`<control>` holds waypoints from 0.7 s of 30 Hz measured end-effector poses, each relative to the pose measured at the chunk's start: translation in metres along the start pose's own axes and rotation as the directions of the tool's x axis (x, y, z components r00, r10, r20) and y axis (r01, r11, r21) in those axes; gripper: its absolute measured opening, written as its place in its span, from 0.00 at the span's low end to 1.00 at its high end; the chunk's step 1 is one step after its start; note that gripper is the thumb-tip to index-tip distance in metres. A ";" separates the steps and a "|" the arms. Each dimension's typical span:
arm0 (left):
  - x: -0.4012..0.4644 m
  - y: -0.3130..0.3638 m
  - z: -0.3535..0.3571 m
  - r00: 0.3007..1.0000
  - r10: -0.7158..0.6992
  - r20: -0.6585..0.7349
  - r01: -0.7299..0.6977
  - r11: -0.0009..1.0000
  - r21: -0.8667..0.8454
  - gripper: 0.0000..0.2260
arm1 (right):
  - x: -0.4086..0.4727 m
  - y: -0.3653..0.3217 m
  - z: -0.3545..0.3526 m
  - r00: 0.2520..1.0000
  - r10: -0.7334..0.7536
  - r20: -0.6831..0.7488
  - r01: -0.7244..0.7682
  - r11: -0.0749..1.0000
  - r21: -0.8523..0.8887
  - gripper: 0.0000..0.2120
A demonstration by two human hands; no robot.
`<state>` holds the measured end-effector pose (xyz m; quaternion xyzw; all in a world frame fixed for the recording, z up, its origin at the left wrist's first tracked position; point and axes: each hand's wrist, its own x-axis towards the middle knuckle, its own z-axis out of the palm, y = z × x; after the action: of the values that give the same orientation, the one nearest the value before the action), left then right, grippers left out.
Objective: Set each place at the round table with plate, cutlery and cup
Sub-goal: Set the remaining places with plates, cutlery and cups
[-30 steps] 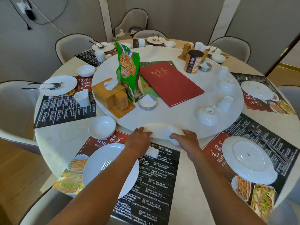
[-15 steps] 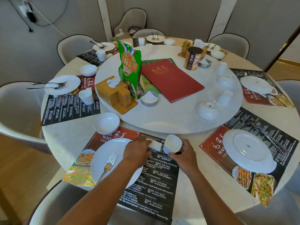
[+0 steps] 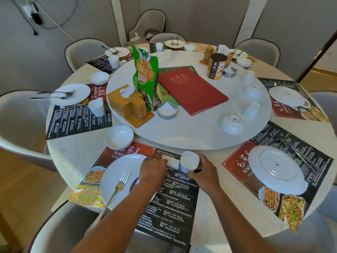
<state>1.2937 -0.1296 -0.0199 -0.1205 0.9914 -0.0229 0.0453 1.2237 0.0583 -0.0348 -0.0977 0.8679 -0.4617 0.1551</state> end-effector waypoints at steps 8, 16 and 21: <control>0.007 0.004 0.000 0.999 -0.043 0.001 0.043 0.999 -0.007 0.08 | 0.003 0.002 -0.001 1.000 -0.003 0.023 0.004 1.000 -0.023 0.34; 0.002 0.009 0.000 0.998 -0.060 0.014 0.060 0.997 -0.057 0.14 | 0.003 0.003 -0.004 0.999 -0.001 0.052 0.003 0.999 -0.036 0.37; -0.015 0.019 -0.008 0.995 -0.095 0.030 0.098 0.988 -0.118 0.21 | -0.005 -0.003 -0.015 0.997 0.024 0.078 -0.020 0.998 -0.052 0.45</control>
<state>1.3033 -0.1075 -0.0122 -0.1711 0.9834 0.0358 0.0489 1.2234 0.0704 -0.0235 -0.1102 0.8737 -0.4335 0.1915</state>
